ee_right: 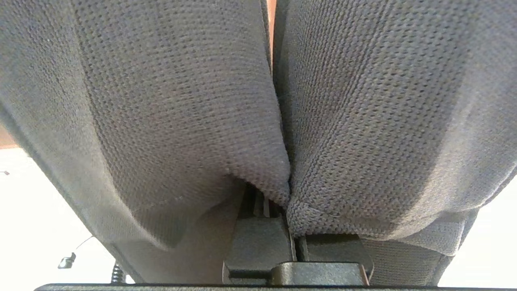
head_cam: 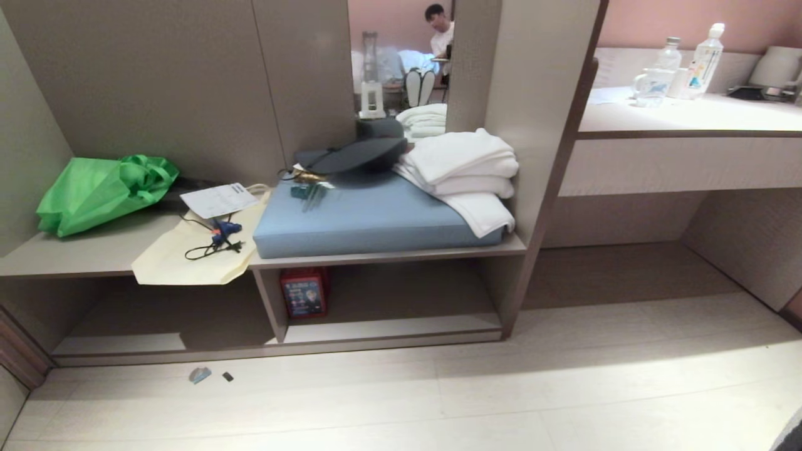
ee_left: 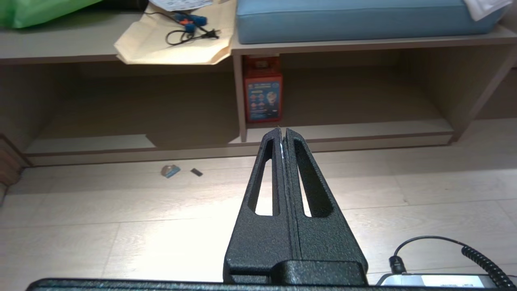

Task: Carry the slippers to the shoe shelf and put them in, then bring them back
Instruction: Place the slippers into the shoe cabinet

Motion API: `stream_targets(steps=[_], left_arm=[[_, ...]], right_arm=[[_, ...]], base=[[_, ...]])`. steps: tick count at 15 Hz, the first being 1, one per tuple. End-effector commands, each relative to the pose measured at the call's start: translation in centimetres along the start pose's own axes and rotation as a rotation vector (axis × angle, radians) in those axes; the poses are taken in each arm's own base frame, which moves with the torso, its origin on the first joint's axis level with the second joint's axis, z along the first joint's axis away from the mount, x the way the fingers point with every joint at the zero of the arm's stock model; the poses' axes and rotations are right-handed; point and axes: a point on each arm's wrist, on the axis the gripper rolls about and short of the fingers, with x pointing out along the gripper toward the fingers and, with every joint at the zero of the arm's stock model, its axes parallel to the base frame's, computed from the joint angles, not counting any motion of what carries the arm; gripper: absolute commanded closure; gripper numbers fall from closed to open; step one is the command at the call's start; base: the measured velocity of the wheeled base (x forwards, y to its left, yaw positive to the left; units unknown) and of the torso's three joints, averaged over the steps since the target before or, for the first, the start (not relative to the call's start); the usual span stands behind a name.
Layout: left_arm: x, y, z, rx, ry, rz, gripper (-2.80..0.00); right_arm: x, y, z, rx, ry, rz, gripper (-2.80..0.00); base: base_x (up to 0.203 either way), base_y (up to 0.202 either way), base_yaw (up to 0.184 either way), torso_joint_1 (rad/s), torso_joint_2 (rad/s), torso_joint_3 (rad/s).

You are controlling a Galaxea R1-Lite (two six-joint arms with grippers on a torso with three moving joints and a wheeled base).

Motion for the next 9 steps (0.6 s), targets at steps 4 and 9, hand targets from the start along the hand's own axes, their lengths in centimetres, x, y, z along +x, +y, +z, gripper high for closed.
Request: stream_targets(steps=[4, 9], left_arm=[[0.00, 0.00, -0.01, 0.001, 0.000, 0.001, 0.00], [0.00, 0.00, 0.00, 0.002, -0.002, 0.001, 0.00]], right_arm=[[-0.01, 0.00, -0.02, 0.001, -0.001, 0.000, 0.00], [-0.01, 0.00, -0.03, 0.013, 0.000, 0.001, 0.00]], base=[[0.000, 0.194, 0.000, 0.001, 0.00, 0.002], [0.000, 0.042, -0.001, 0.002, 0.00, 0.001]])
